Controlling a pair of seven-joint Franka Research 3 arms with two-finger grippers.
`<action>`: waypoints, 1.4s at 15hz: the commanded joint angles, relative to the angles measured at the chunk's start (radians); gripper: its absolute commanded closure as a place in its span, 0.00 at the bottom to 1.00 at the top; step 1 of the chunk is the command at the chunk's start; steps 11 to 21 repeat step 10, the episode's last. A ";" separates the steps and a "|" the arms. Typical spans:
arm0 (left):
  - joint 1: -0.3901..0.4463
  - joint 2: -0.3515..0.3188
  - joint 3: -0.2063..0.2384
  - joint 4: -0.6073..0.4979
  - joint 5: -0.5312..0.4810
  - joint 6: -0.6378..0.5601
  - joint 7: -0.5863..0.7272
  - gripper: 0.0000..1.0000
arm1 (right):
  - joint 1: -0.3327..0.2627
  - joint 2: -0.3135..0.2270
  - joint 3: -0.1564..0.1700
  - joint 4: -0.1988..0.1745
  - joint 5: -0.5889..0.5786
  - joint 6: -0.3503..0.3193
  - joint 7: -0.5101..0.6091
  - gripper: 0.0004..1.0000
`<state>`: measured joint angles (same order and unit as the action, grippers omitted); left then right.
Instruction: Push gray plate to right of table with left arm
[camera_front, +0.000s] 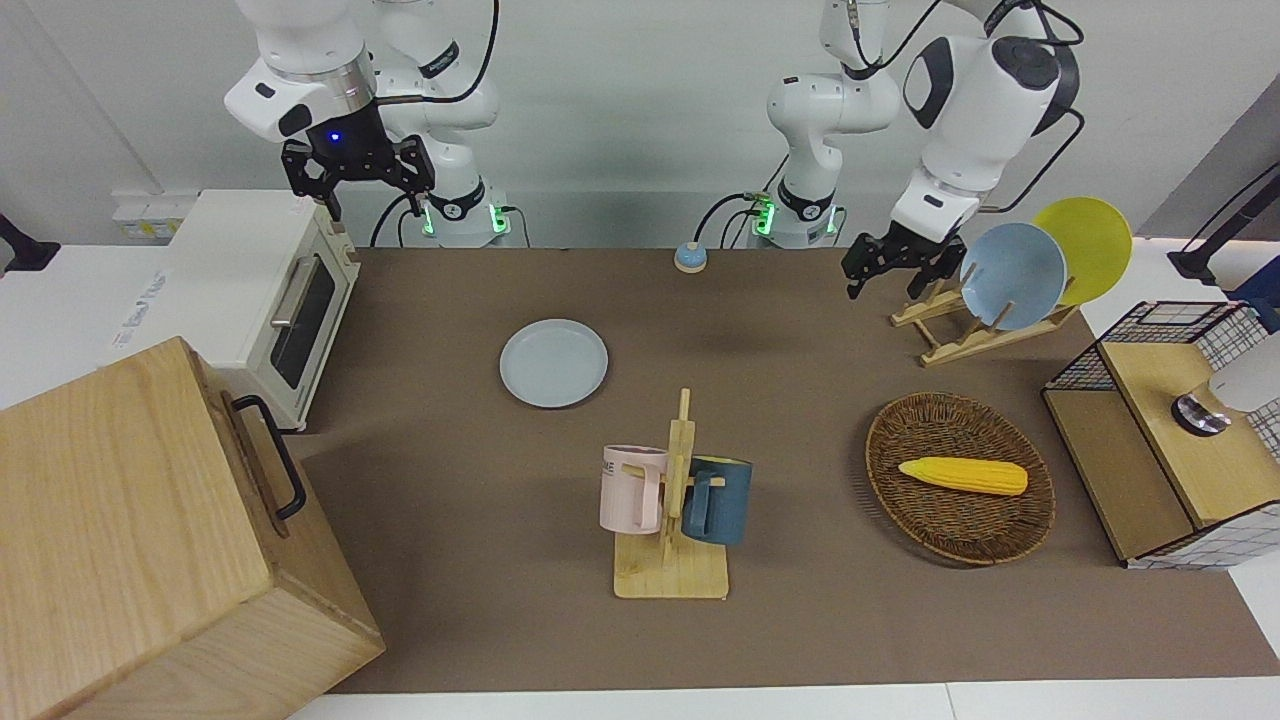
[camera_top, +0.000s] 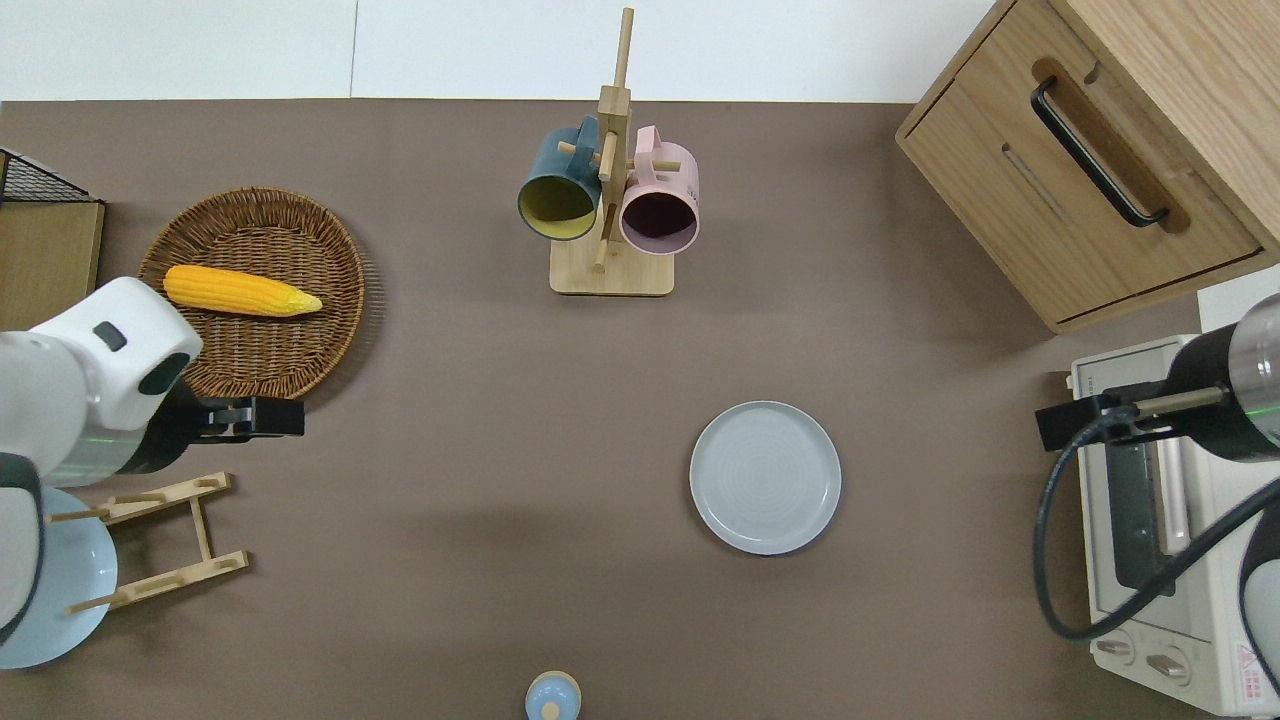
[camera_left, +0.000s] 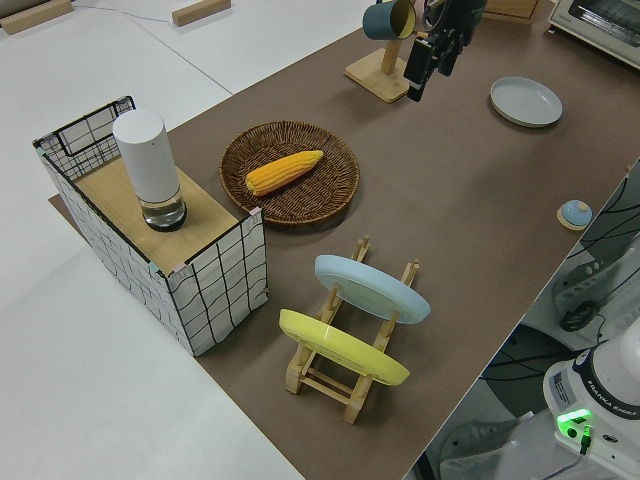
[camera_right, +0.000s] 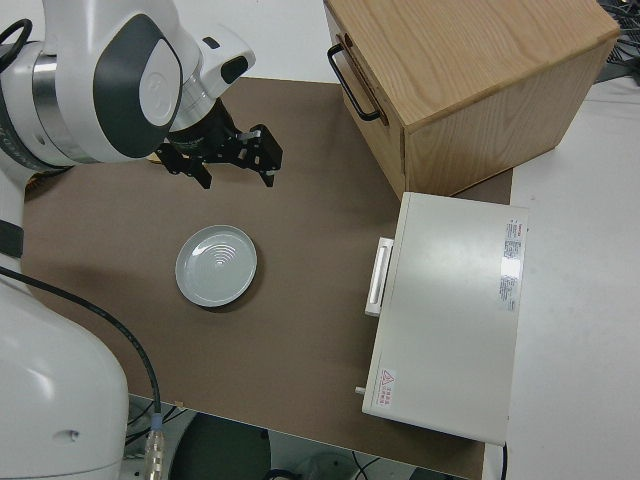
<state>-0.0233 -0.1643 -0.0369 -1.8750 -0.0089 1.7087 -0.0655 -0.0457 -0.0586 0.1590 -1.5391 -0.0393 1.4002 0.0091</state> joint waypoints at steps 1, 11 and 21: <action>0.002 0.009 0.015 0.105 0.030 -0.081 0.004 0.00 | -0.008 -0.010 0.005 -0.004 -0.001 -0.012 -0.008 0.00; -0.006 0.011 0.012 0.120 0.027 -0.080 0.003 0.00 | -0.008 -0.010 0.005 -0.004 -0.001 -0.012 -0.008 0.00; -0.006 0.011 0.012 0.120 0.027 -0.080 0.003 0.00 | -0.008 -0.010 0.005 -0.004 -0.001 -0.012 -0.008 0.00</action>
